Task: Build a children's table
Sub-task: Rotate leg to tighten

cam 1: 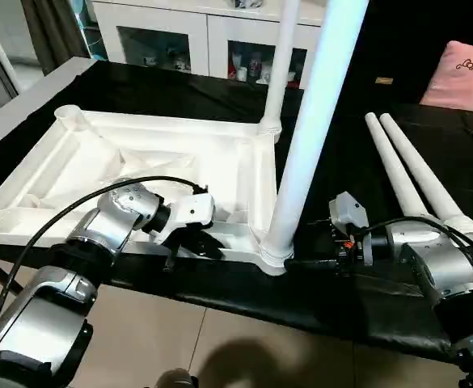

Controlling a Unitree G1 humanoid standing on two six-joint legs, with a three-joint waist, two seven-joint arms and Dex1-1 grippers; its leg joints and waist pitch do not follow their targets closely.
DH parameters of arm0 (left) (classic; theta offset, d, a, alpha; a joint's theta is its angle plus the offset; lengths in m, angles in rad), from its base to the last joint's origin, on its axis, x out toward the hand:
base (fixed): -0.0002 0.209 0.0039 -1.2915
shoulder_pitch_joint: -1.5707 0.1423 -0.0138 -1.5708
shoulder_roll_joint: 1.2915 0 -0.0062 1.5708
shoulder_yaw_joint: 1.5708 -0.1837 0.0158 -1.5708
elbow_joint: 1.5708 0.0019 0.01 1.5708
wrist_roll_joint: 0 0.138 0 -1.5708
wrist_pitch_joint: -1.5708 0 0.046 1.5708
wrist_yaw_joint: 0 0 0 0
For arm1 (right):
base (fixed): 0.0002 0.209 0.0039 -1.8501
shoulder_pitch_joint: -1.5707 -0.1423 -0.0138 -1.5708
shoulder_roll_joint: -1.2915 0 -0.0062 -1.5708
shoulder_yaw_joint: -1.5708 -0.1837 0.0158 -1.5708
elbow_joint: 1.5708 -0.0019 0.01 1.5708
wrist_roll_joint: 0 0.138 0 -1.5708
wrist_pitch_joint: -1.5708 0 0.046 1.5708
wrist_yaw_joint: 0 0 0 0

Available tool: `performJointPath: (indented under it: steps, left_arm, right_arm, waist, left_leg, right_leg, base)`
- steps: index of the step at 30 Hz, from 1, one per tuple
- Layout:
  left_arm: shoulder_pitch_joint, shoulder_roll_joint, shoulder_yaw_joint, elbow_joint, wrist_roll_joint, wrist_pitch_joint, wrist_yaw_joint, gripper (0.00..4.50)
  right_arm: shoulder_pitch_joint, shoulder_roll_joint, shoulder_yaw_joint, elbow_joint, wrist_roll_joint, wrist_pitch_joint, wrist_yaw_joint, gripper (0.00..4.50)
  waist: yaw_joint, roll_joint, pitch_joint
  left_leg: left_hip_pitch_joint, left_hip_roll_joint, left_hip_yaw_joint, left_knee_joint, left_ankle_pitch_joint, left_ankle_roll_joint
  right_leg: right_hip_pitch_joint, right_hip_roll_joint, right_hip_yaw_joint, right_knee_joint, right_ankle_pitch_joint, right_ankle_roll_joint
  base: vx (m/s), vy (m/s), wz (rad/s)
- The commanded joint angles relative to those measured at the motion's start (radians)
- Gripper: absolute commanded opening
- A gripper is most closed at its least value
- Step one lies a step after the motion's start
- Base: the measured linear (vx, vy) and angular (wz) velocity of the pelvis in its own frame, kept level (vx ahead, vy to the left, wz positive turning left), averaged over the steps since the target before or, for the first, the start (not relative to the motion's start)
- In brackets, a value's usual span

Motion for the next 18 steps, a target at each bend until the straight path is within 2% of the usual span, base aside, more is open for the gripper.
performJointPath:
  steps: [1,2,3,9,13,14,18]
  left_arm:
    - [0.006,-0.012,-0.03,-0.042,0.009,-0.008,-0.025,0.0]
    - [0.006,-0.012,-0.03,-0.042,0.009,-0.008,-0.025,0.0]
    - [0.01,-0.012,-0.03,-0.047,0.01,-0.007,-0.026,0.0]
    - [0.009,-0.012,-0.03,-0.042,0.01,-0.011,-0.03,0.0]
    - [0.011,-0.01,-0.029,-0.043,0.011,-0.01,-0.032,0.0]
    - [0.011,-0.01,-0.03,-0.043,0.012,-0.01,-0.032,0.0]
    - [0.013,-0.009,-0.03,-0.048,0.012,-0.007,-0.03,0.0]
  right_arm:
    - [-0.004,0.004,0.027,0.015,-0.011,0.0,0.034,3.06]
    - [-0.004,0.004,0.027,0.015,-0.011,0.0,0.034,3.06]
    - [-0.002,0.008,0.027,0.016,-0.012,0.001,0.032,2.82]
    - [0.008,0.012,0.032,0.009,-0.015,-0.002,0.029,2.32]
    - [0.003,0.024,0.022,0.023,-0.017,-0.001,-0.003,2.32]
    - [-0.001,0.026,0.018,0.025,-0.004,0.026,0.004,2.48]
    - [0.001,0.026,0.025,0.02,-0.007,0.026,0.01,2.78]
  waist:
    - [-0.003,0.004,-0.079]
    - [-0.003,0.004,-0.079]
    - [-0.002,0.005,-0.08]
    - [-0.001,0.005,-0.079]
    - [-0.005,0.006,-0.077]
    - [-0.005,0.005,-0.077]
    - [-0.005,0.007,-0.079]
  left_leg:
    - [0.015,0.027,-0.002,-0.061,-0.176,0.043]
    - [0.015,0.027,-0.002,-0.061,-0.176,0.043]
    - [0.016,0.028,-0.003,-0.061,-0.173,0.042]
    - [0.016,0.027,-0.003,-0.062,-0.186,0.04]
    - [0.016,0.026,-0.004,-0.064,-0.198,0.032]
    - [0.016,0.025,-0.003,-0.063,-0.201,0.032]
    - [0.019,0.028,-0.004,-0.063,-0.201,0.029]
  right_leg:
    - [0.057,-0.077,0.044,-0.068,-0.089,-0.241]
    - [0.057,-0.077,0.044,-0.068,-0.093,-0.241]
    - [0.057,-0.078,0.044,-0.067,-0.089,-0.243]
    - [0.058,-0.077,0.044,-0.069,-0.099,-0.24]
    - [0.058,-0.076,0.043,-0.072,-0.133,-0.231]
    - [0.058,-0.077,0.044,-0.073,-0.138,-0.23]
    - [0.056,-0.077,0.044,-0.072,-0.134,-0.235]
  base:
    - [0.0,0.0,0.0]
    - [0.0,0.0,0.0]
    - [0.0,0.0,0.0]
    - [0.0,0.0,0.0]
    - [0.0,0.0,0.0]
    - [0.0,0.0,0.0]
    - [0.0,0.0,0.0]
